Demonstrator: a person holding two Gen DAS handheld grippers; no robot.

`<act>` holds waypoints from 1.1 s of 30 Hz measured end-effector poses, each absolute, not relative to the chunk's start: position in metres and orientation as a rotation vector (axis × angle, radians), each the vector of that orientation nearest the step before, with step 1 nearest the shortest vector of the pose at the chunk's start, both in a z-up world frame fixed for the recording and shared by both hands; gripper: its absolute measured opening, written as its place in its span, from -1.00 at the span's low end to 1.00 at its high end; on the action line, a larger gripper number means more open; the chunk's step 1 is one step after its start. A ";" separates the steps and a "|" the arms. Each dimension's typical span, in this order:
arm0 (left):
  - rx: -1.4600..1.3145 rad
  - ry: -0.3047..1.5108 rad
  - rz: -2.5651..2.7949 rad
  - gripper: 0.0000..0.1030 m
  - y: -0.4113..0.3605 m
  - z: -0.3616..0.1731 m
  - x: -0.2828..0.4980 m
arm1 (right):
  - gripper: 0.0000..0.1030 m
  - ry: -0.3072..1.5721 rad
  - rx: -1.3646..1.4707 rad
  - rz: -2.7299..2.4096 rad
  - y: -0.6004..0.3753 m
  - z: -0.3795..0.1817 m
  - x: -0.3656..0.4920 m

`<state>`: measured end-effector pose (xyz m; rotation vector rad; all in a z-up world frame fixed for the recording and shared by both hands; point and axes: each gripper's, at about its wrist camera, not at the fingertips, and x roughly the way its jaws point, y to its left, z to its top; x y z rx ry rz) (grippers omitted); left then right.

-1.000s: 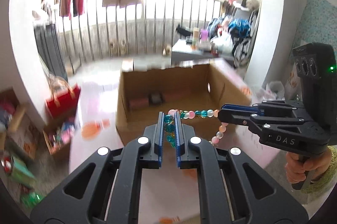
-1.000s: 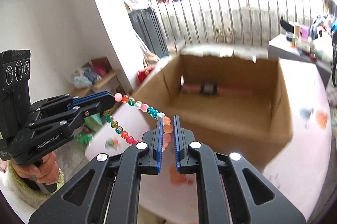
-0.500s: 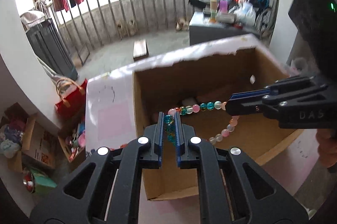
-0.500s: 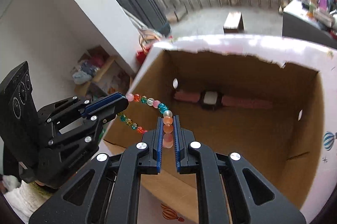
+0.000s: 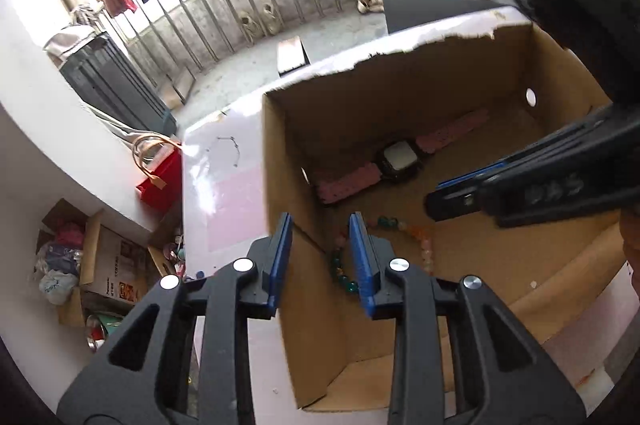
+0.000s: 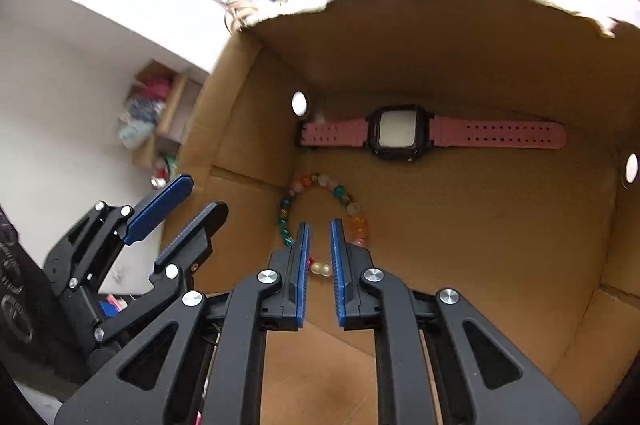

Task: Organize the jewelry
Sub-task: 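Open the left tool to drop the bracelet into the box, then move the left tool back toward the orange bead bracelet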

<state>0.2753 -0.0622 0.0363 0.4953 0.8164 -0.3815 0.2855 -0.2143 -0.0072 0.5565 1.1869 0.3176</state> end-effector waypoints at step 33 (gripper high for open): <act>0.152 0.854 -0.572 -0.44 -0.012 -0.037 0.127 | -0.68 0.859 0.430 0.207 -0.274 -0.005 0.096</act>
